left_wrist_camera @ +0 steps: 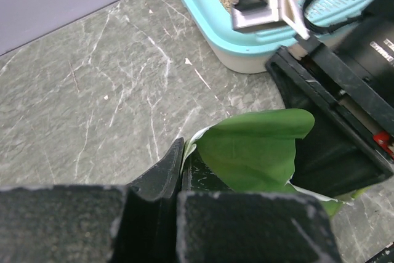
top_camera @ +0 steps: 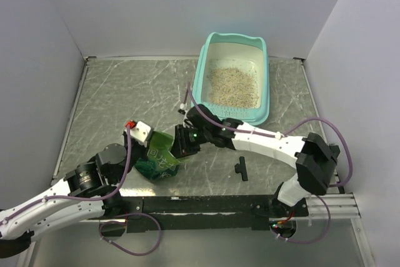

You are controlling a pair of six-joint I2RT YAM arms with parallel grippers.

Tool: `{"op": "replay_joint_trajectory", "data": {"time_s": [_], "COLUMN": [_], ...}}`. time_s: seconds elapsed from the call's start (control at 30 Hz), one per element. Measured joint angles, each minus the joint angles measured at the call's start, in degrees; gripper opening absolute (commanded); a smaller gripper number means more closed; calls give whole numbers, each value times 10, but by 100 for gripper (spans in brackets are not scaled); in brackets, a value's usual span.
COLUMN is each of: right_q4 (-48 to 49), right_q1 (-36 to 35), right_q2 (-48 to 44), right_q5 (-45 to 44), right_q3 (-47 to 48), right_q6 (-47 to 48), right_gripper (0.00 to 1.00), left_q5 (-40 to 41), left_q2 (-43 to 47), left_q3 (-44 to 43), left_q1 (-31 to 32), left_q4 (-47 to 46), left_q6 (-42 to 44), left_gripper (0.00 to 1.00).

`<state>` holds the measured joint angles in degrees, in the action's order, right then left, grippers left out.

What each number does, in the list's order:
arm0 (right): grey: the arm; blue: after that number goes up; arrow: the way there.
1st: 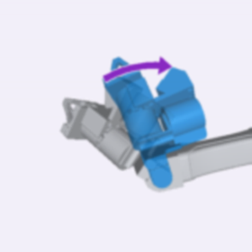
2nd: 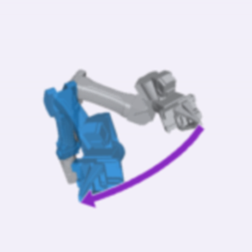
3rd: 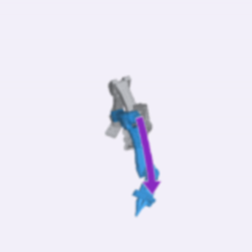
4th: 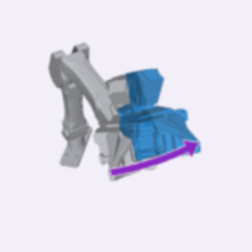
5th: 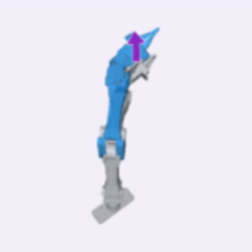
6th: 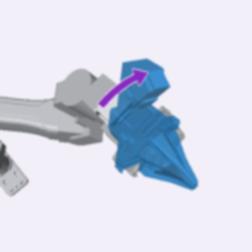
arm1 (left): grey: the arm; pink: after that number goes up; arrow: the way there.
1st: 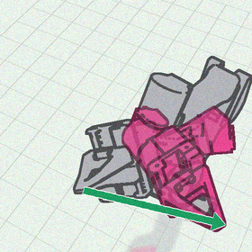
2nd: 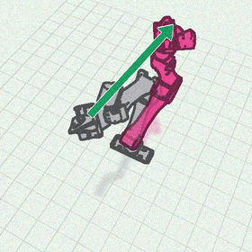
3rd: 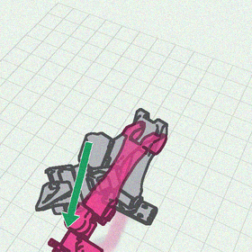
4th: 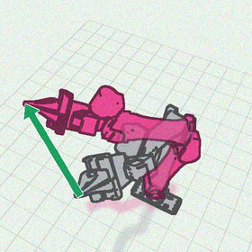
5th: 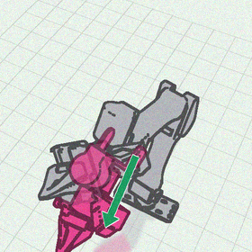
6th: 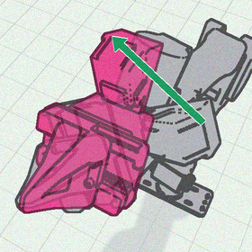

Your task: Fill the litter box with clean litter

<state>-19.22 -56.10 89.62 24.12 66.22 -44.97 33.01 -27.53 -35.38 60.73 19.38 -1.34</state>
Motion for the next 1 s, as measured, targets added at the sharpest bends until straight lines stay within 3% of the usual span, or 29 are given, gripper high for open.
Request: {"op": "replay_joint_trajectory", "data": {"time_s": [0.23,0.57,1.0], "right_q4": [219,348,591], "right_q1": [0,9,22], "right_q2": [-81,-216,-276], "right_q5": [11,4,-10], "right_q3": [-180,-337,-512], "right_q6": [-109,-180,-279], "right_gripper": [0,0,0], "left_q5": [-17,-17,-17], "left_q2": [-13,-24,-30], "left_q3": [0,0,0], "left_q1": [-6,-11,-12], "left_q4": [-1,-1,-1], "left_q6": [-2,-4,-4], "left_gripper": [1,1,1]}}
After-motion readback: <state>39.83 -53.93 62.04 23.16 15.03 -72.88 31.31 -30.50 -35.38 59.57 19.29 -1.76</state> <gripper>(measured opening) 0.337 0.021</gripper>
